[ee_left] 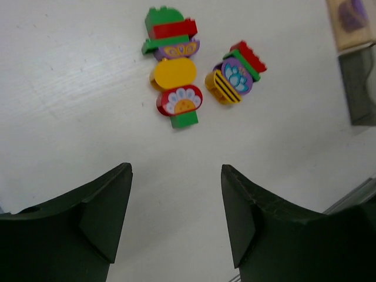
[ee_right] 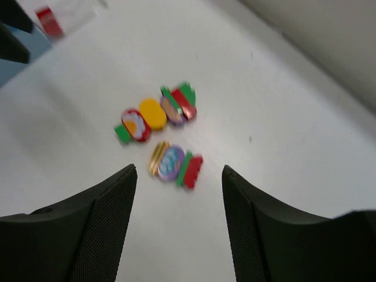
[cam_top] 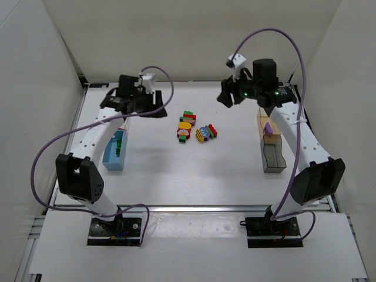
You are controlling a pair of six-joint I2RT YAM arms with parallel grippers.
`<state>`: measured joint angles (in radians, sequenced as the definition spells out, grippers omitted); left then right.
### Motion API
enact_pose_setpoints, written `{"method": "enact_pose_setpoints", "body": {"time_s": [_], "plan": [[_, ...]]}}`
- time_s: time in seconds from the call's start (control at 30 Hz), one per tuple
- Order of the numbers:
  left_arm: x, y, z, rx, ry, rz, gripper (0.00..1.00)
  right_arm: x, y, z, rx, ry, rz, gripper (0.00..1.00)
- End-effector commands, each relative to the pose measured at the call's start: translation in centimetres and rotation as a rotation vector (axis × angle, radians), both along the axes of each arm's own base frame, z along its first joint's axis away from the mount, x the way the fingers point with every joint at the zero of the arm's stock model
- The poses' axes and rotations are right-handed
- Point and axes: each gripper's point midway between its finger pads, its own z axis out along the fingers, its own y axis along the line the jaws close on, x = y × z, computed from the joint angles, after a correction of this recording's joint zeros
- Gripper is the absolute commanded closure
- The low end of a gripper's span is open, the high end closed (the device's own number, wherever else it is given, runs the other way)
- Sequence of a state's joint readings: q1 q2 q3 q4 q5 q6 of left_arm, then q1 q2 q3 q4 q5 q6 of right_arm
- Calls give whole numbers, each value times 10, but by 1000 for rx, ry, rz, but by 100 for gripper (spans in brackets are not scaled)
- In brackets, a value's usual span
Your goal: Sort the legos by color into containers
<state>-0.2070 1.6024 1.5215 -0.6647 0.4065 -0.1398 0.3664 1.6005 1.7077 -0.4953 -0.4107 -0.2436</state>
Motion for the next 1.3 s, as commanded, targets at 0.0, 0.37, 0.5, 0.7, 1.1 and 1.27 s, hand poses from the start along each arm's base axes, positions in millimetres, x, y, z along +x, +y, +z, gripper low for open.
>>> {"method": "enact_pose_setpoints", "body": {"time_s": [0.0, 0.37, 0.5, 0.7, 1.1, 1.27], "plan": [[-19, -6, -26, 164, 32, 71, 28, -21, -50, -41, -96, 139, -120, 36], [-47, -68, -79, 190, 111, 96, 29, -58, -95, -53, -50, 188, -313, 35], [-43, -75, -102, 206, 127, 121, 27, -63, -102, -52, -39, 192, -331, 35], [-30, -88, -122, 224, 133, 122, 22, -63, -119, -48, -34, 200, -374, 35], [-13, -112, -157, 252, 149, 77, 23, -69, -138, -46, -18, 212, -418, 35], [-2, -117, -172, 284, 148, 73, 23, -73, -141, -49, -11, 227, -425, 35]]}}
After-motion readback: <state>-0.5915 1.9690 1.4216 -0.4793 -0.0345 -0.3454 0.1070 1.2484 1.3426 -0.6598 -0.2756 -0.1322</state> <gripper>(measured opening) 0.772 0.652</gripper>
